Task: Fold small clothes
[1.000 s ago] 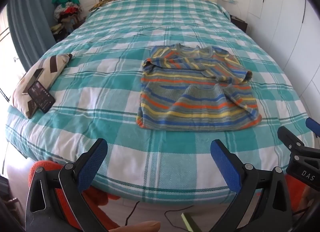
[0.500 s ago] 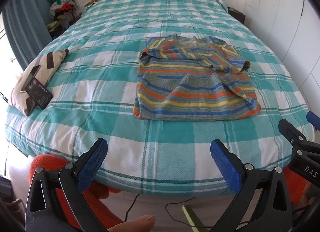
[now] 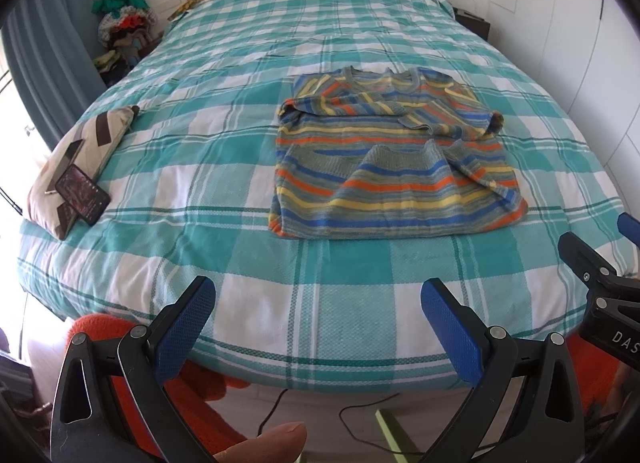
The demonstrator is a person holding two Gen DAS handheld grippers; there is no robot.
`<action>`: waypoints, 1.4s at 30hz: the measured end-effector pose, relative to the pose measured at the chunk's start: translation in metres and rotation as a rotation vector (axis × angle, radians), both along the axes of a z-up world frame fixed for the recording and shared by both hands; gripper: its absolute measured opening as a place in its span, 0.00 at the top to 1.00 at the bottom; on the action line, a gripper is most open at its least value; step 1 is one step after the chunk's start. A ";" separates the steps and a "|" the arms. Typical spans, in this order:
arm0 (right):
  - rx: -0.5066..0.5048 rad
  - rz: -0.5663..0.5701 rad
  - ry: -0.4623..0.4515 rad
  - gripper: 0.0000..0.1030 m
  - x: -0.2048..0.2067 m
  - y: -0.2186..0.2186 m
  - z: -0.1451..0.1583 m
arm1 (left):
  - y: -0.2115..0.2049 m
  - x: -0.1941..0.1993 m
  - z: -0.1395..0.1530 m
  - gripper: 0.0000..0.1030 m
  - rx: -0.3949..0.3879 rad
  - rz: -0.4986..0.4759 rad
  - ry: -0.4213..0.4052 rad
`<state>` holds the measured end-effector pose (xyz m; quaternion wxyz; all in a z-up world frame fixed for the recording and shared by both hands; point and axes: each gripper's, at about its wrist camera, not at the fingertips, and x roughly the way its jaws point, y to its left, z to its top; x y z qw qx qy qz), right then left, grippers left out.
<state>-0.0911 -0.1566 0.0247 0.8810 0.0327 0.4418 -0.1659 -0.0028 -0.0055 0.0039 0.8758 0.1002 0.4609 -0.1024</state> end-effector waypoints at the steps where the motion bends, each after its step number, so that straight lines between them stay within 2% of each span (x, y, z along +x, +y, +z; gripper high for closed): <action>1: -0.001 0.001 0.003 0.00 0.001 0.001 -0.001 | 0.000 0.000 0.000 0.00 0.001 0.001 0.000; 42: -0.026 -0.005 0.043 0.00 0.005 0.006 -0.010 | -0.003 -0.003 -0.011 0.00 0.032 -0.011 0.016</action>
